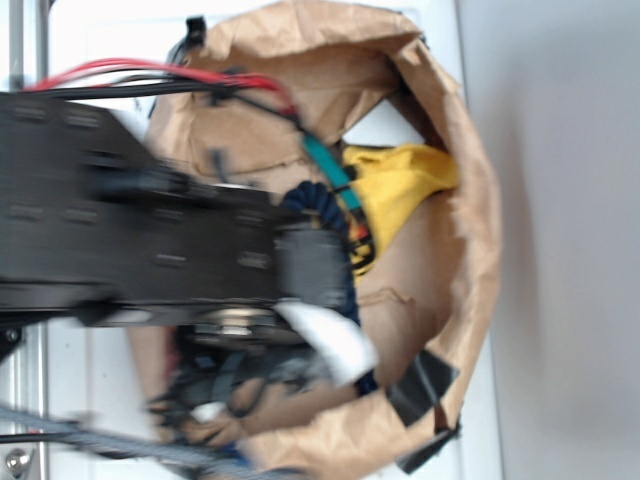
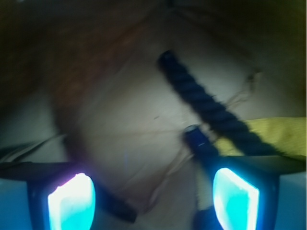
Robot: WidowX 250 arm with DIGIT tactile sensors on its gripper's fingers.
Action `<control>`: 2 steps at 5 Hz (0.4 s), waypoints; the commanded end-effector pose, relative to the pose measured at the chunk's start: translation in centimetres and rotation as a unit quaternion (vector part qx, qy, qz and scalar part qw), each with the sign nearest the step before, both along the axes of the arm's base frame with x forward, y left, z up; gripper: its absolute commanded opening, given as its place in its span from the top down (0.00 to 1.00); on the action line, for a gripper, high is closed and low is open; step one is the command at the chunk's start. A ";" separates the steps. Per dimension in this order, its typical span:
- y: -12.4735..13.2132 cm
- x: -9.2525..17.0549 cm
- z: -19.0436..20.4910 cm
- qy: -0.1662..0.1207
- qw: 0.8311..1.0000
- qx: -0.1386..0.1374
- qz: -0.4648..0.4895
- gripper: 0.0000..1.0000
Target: Grab the blue rope.
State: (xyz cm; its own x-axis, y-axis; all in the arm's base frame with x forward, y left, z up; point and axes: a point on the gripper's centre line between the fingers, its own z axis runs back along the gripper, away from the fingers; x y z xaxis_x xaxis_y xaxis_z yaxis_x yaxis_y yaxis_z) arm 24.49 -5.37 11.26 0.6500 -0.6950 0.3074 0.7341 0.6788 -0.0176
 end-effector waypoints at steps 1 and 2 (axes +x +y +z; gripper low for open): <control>1.1 2.0 -1.1 -0.015 0.999 0.029 0.038 0.00; 2.3 3.3 -1.6 0.001 0.997 0.036 0.073 0.00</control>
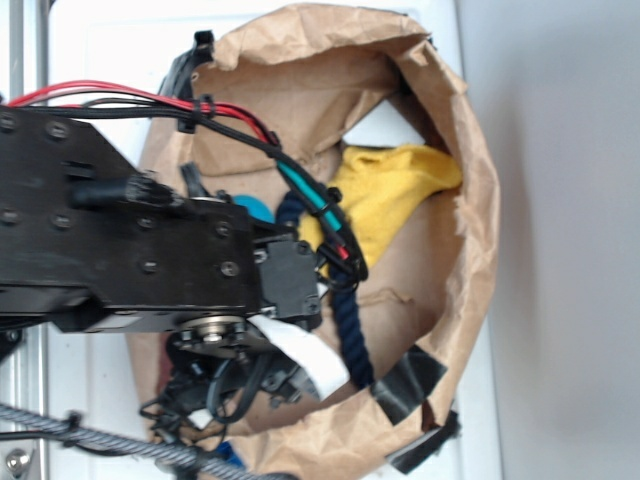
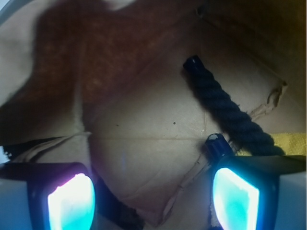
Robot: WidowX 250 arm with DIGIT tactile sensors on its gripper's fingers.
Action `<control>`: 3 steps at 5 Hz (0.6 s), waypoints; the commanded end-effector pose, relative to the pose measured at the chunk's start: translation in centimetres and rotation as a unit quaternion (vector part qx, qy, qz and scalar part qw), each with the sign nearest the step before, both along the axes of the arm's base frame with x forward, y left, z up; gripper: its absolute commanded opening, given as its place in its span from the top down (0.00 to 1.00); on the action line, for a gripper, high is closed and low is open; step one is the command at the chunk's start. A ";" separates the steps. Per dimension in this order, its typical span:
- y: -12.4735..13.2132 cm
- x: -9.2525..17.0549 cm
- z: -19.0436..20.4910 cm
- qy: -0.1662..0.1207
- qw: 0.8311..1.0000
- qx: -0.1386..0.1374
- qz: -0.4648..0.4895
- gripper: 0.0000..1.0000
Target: Grab the blue rope.
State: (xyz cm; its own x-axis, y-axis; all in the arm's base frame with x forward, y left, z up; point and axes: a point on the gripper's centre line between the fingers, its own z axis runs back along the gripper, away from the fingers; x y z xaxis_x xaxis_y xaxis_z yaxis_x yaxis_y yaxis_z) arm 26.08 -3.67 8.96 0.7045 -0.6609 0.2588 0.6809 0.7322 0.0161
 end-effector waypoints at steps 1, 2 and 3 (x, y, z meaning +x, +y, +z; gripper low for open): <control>1.7 3.7 0.2 0.006 0.997 0.022 0.076 0.00; 2.3 5.0 0.1 0.009 0.995 0.025 0.096 0.00; 2.4 6.3 -1.0 0.014 0.994 0.043 0.101 0.00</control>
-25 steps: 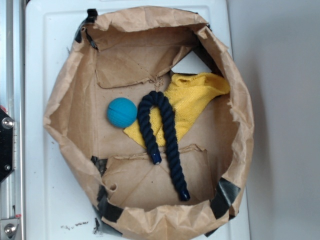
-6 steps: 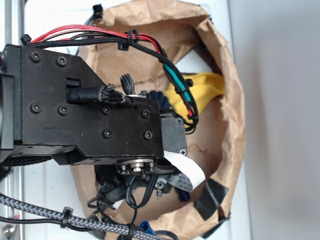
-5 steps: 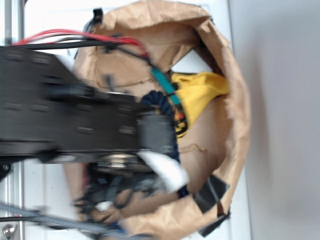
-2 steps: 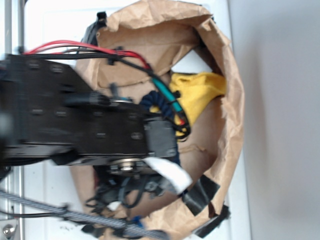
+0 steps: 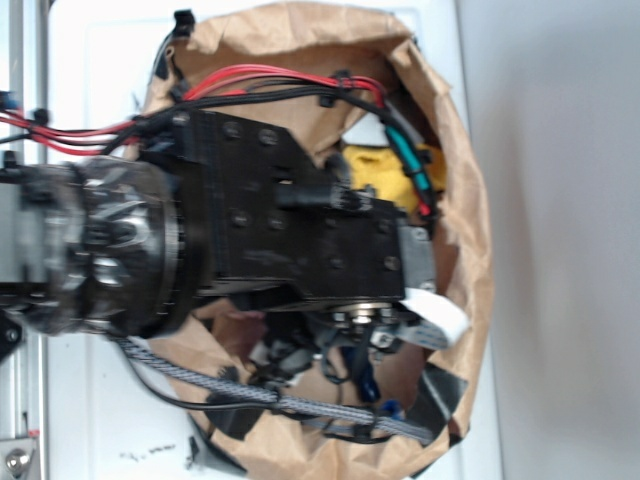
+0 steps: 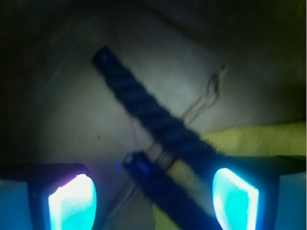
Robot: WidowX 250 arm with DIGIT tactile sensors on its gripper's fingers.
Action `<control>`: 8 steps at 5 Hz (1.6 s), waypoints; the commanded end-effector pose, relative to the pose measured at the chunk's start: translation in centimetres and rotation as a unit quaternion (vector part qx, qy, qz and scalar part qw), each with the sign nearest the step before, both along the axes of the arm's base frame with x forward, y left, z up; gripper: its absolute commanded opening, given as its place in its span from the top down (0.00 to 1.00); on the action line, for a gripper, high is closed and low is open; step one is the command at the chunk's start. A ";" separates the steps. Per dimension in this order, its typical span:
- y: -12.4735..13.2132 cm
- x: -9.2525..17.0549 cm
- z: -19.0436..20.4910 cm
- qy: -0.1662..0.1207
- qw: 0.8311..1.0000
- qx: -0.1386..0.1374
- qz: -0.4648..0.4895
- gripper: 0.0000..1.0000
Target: Grab the blue rope.
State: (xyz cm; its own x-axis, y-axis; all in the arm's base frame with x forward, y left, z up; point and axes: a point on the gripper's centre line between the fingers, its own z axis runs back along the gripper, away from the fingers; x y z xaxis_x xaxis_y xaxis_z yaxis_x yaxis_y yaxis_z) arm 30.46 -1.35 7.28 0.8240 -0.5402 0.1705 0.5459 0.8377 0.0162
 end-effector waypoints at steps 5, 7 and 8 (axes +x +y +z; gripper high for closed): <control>-5.8 2.2 -1.1 -0.053 0.993 -0.054 -0.087 0.00; -7.1 2.5 -4.5 -0.043 0.993 -0.009 -0.111 0.00; -6.8 2.3 -4.6 -0.038 0.994 -0.001 -0.098 1.00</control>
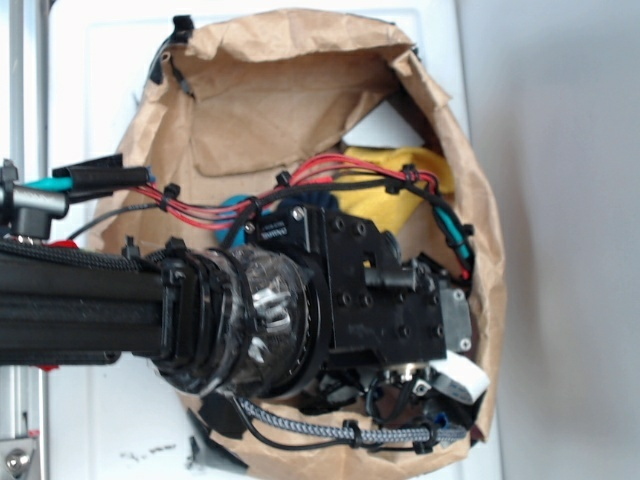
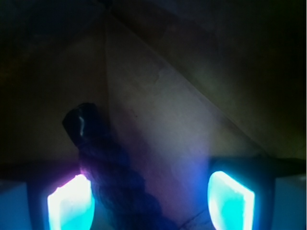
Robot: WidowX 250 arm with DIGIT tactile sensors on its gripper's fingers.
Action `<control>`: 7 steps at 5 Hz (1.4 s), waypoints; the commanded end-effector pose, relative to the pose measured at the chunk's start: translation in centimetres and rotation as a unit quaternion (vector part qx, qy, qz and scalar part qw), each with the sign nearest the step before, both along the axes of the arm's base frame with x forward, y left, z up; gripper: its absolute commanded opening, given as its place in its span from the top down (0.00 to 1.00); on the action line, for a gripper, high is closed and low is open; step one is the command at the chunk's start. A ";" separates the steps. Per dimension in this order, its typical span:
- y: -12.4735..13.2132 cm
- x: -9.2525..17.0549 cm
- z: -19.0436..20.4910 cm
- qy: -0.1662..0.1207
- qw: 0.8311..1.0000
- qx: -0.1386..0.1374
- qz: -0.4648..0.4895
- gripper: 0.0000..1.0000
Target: Grab the blue rope.
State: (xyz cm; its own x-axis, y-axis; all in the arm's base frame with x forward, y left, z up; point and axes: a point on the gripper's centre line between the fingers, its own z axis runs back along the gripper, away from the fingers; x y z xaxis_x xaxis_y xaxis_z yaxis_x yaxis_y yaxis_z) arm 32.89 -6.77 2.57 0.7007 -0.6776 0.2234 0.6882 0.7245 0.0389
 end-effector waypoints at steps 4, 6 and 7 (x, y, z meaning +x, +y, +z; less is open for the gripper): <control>7.2 -4.2 9.6 -0.045 0.976 0.043 0.207 1.00; 9.5 -7.1 15.1 -0.024 0.932 0.072 0.354 1.00; 9.3 -6.7 16.5 -0.018 0.928 0.047 0.369 1.00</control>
